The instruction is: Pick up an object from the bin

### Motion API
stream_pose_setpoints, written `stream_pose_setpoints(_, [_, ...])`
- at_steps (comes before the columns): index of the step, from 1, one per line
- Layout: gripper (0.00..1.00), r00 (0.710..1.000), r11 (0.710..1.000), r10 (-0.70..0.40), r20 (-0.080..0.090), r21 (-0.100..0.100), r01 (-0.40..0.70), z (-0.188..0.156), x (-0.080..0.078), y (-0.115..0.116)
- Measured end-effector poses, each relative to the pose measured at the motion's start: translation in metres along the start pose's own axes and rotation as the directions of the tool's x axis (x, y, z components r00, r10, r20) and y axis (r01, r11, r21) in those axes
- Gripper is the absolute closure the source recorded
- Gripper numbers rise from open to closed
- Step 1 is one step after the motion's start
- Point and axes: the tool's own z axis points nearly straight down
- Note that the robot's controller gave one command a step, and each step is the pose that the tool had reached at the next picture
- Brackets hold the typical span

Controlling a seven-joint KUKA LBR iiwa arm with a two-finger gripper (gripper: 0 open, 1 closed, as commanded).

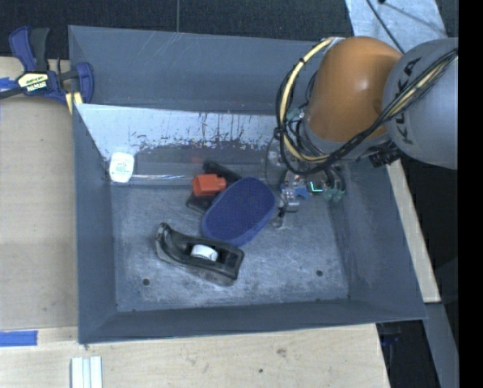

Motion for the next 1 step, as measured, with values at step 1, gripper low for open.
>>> stream_pose_setpoints(1, [0.0,0.999,0.999,0.041,0.01,0.001,-0.041,0.0923,-0.013,0.026])
